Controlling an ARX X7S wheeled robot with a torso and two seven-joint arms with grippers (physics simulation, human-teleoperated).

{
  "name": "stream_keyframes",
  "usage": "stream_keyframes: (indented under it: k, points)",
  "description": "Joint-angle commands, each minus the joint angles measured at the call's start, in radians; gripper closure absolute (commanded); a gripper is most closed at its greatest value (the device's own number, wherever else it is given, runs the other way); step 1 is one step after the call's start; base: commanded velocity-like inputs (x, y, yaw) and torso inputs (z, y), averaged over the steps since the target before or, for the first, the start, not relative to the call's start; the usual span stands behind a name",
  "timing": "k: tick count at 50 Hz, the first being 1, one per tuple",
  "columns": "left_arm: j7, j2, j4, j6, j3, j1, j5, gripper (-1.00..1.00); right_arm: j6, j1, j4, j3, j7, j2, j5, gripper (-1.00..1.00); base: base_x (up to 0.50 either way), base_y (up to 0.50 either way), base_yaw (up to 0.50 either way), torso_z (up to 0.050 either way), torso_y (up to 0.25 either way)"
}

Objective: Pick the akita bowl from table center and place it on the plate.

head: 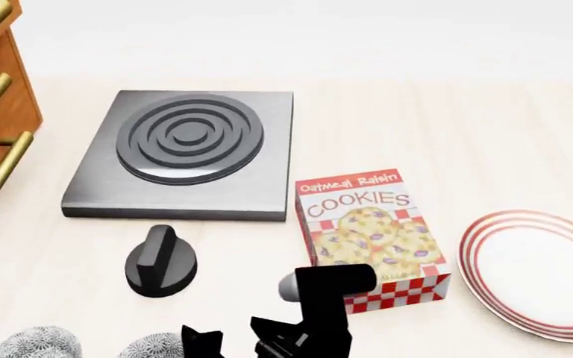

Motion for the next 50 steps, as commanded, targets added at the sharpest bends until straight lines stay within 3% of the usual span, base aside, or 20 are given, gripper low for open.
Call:
stream_keyframes:
  k: [1, 28, 50]
  points:
    - [0.001, 0.000, -0.015, 0.017, -0.009, 0.014, -0.009, -1.00, 0.036, 0.003, 0.007, -0.010, 0.008, 0.015, 0.021, -1.00, 0.00, 0.00, 0.00, 0.000, 0.000]
    - [-0.007, -0.008, -0.030, 0.032, -0.016, 0.030, -0.015, -1.00, -0.052, 0.128, 0.314, -0.107, -0.133, 0.003, -0.065, -1.00, 0.00, 0.00, 0.00, 0.000, 0.000]
    - [-0.009, -0.004, -0.032, 0.036, 0.000, 0.035, -0.021, -1.00, -0.043, 0.151, 0.342, -0.169, -0.181, -0.009, -0.062, -1.00, 0.00, 0.00, 0.00, 0.000, 0.000]
